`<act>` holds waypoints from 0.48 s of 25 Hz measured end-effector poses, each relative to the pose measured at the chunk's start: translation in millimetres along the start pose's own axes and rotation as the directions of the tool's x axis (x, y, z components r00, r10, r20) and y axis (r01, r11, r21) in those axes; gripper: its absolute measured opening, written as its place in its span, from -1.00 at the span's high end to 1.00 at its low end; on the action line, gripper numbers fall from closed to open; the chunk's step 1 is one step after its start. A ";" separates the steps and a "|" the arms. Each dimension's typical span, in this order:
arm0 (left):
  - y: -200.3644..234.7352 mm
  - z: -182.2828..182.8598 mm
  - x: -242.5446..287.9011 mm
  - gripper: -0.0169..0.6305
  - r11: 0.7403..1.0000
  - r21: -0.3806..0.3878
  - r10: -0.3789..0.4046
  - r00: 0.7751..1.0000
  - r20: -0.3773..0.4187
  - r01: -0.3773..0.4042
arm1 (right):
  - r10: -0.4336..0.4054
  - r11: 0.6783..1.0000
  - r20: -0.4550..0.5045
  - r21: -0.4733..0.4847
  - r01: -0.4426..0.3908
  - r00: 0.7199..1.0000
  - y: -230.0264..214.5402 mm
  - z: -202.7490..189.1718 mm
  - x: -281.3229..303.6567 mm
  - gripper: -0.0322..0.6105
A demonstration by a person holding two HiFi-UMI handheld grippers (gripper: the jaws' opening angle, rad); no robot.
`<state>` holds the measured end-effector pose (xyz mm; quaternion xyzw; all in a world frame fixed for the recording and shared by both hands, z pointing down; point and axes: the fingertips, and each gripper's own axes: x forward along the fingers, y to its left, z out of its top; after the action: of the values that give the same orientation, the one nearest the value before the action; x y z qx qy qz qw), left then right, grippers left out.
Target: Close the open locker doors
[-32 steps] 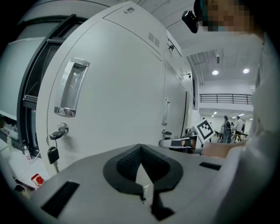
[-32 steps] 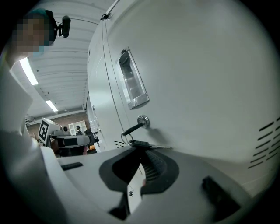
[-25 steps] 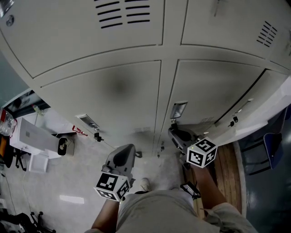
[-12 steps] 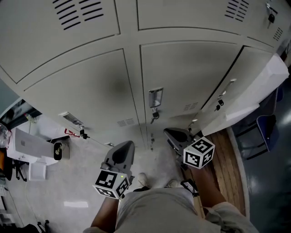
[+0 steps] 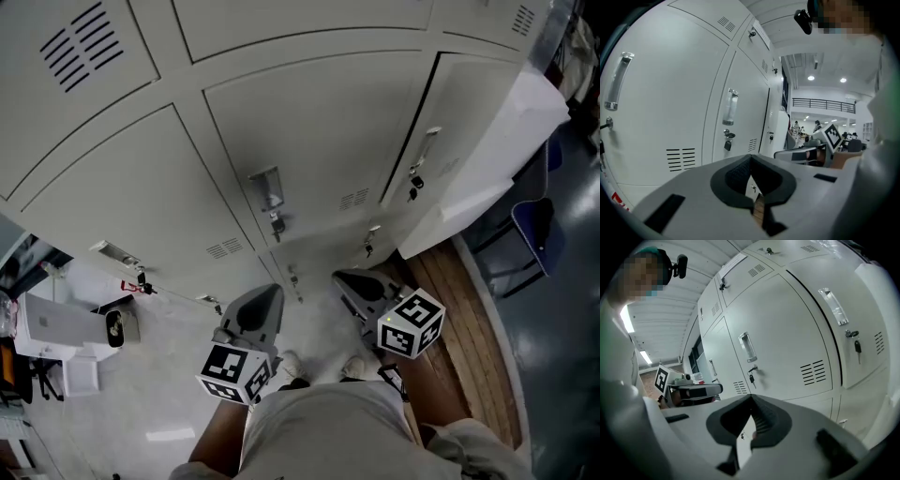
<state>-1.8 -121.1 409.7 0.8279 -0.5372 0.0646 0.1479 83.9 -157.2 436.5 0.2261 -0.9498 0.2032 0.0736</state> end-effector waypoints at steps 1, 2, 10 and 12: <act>-4.8 0.6 3.0 0.90 1.000 0.004 -0.011 1.000 0.000 0.011 | -0.004 1.000 0.004 -0.001 0.004 1.000 0.7 0.2 -4.3 0.82; -9.6 1.2 6.1 0.90 1.000 0.007 -0.021 1.000 0.000 0.021 | -0.007 1.000 0.007 -0.002 0.007 1.000 1.2 0.5 -8.5 0.82; -42.0 9.8 27.2 0.90 0.996 0.033 -0.084 0.996 0.010 0.084 | -0.047 0.999 0.025 -0.012 0.047 0.999 -7.5 2.8 -40.6 0.82; -46.7 11.1 30.7 0.90 0.995 0.035 -0.092 0.996 0.012 0.091 | -0.054 0.998 0.026 -0.017 0.055 0.998 -9.8 4.0 -46.6 0.82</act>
<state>52.8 -133.5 399.1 0.8544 -0.4985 0.0615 0.1330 129.5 -148.3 425.6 0.2539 -0.9459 0.1900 0.0690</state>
